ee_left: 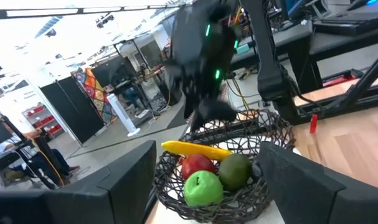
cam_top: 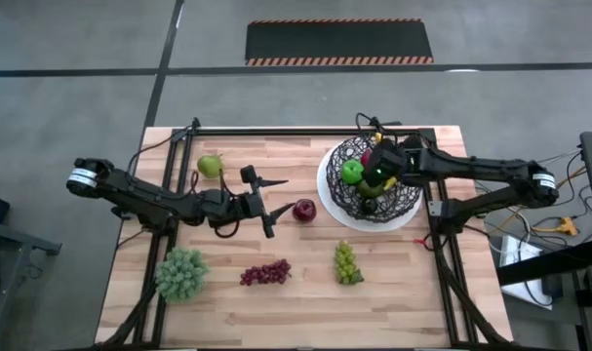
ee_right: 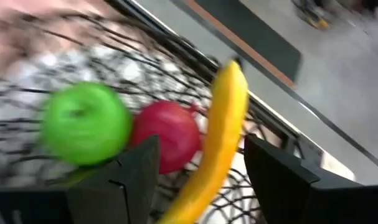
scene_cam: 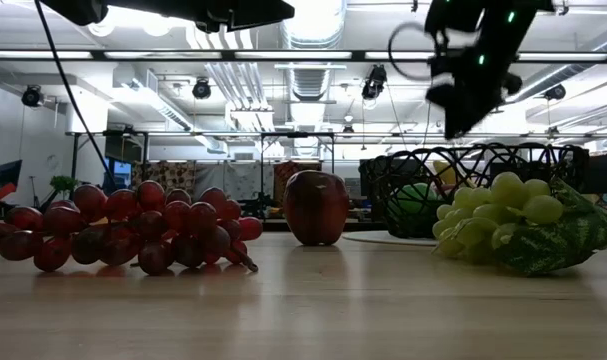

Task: Build produce basket
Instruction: Put the red apple into the wire basket

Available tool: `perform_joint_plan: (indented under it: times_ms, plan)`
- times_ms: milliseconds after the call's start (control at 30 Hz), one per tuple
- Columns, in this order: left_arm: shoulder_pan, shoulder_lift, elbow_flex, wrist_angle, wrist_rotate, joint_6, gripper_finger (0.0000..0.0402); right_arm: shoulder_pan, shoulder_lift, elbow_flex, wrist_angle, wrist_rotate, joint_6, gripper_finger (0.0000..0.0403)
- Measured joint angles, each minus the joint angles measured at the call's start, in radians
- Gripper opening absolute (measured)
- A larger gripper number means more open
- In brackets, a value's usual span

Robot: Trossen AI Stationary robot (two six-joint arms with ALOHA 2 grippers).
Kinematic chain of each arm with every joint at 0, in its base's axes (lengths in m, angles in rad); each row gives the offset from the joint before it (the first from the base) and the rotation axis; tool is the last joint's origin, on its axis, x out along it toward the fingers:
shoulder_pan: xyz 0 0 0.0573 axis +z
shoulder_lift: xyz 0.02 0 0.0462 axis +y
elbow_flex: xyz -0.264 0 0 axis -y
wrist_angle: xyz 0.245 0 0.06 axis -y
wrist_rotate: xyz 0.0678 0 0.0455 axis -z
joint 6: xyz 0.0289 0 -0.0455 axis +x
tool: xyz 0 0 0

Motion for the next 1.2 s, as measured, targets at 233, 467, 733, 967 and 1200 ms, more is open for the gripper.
perform_joint_plan:
  times_ms: [233,467,733,967,1200]
  plan:
    - [0.0,0.042,0.007,-0.002,0.005,-0.066,0.0267,0.254,-0.113,0.03,-0.013,-0.009,-0.007,0.021]
    - [-0.004,0.09,0.009,-0.031,0.045,-0.239,0.0267,0.55,-0.183,-0.015,0.078,-0.008,0.009,0.021]
    - [-0.002,0.218,0.039,-0.031,0.15,-0.387,0.0267,0.786,-0.154,-0.023,0.158,0.086,-0.02,0.021]
    - [0.032,0.312,0.07,-0.034,0.205,-0.424,0.0267,0.882,-0.137,-0.034,0.163,0.14,-0.017,0.021]
    - [0.094,0.371,0.069,-0.038,0.271,-0.516,0.0261,0.925,-0.18,-0.153,0.258,0.267,-0.059,0.021]
